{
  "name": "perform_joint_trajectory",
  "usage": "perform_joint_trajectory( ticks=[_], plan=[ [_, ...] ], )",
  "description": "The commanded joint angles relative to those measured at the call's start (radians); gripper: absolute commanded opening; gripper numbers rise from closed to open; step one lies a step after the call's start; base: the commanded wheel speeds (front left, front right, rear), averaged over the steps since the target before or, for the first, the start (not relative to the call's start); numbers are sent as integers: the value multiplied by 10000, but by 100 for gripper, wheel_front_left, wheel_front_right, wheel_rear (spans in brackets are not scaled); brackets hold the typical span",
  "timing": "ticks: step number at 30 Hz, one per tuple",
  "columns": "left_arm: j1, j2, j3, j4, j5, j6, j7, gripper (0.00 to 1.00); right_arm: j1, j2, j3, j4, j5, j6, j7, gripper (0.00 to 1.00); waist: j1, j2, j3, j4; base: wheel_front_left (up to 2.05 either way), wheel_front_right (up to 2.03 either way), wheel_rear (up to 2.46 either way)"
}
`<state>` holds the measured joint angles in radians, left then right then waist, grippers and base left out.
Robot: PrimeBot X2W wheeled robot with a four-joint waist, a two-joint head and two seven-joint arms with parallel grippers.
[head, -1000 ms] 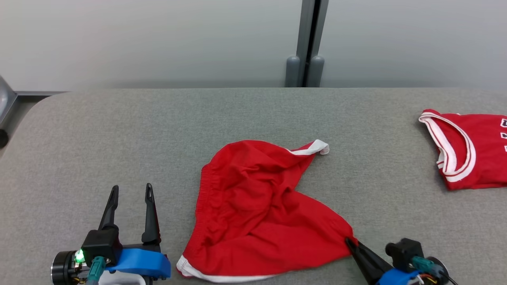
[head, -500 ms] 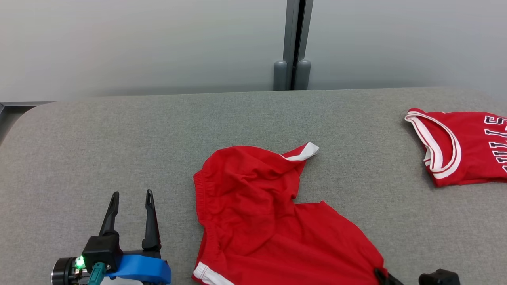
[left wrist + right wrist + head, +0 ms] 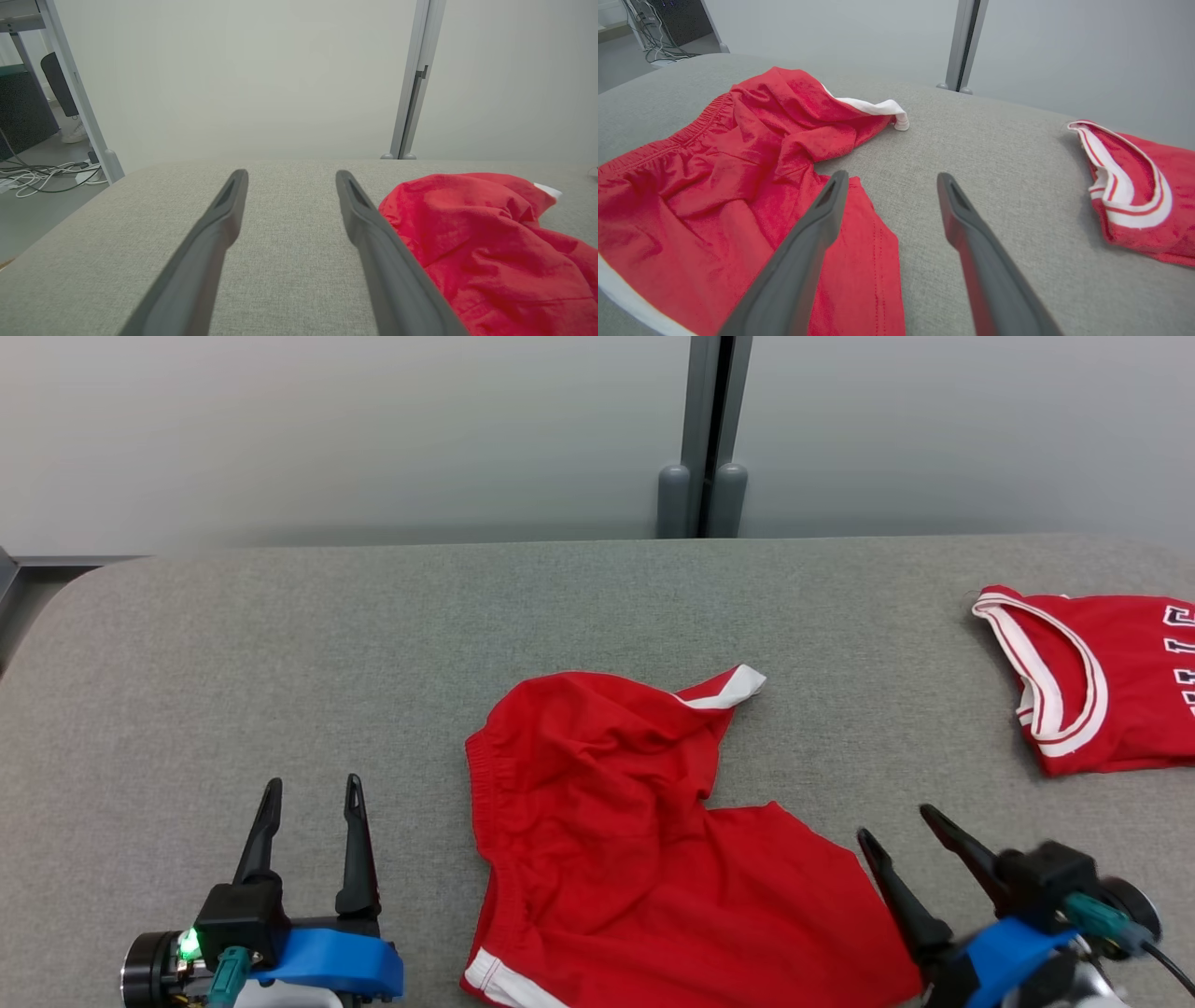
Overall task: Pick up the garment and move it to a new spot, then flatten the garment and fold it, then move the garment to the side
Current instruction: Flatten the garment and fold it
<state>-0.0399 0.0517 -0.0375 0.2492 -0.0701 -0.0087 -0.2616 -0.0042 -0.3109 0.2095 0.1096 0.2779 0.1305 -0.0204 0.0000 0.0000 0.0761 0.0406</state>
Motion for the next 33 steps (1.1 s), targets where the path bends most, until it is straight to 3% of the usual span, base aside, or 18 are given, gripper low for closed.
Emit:
perform_joint_trajectory(
  ticks=[1,11,19,20,21,22,23,33],
  plan=[
    [-159,-5,-8,-36,55,7,-43,100,-550,-72,312,265,-33,5,43,100,0,0,75,75,0,0,0],
    [-504,-11,-202,70,27,-46,-43,100,-2715,-55,1583,3039,464,4,-40,100,0,0,390,576,0,0,0],
    [-526,-14,-235,109,-8,5,-43,100,-3452,-170,2558,4987,904,4,-23,100,0,0,518,811,0,0,0],
    [-528,-13,-242,105,-9,12,-43,100,-3522,-164,2691,5186,1021,4,2,76,0,0,532,823,0,0,0],
    [-528,-15,-254,104,-16,23,-41,100,-3623,-160,2809,5362,1119,4,-7,39,0,0,547,829,0,0,0],
    [-531,-14,-262,107,-23,35,-43,100,-3739,-173,2908,5492,1178,4,-57,9,0,0,560,832,0,0,0],
    [-543,-14,-278,110,-31,52,-43,100,-3864,-188,2994,5639,1256,4,-105,0,0,0,573,833,0,0,0],
    [-813,-15,-474,194,-97,67,-43,100,-5499,148,2881,7590,1417,4,-1021,0,0,0,716,819,0,0,0]
  ],
)
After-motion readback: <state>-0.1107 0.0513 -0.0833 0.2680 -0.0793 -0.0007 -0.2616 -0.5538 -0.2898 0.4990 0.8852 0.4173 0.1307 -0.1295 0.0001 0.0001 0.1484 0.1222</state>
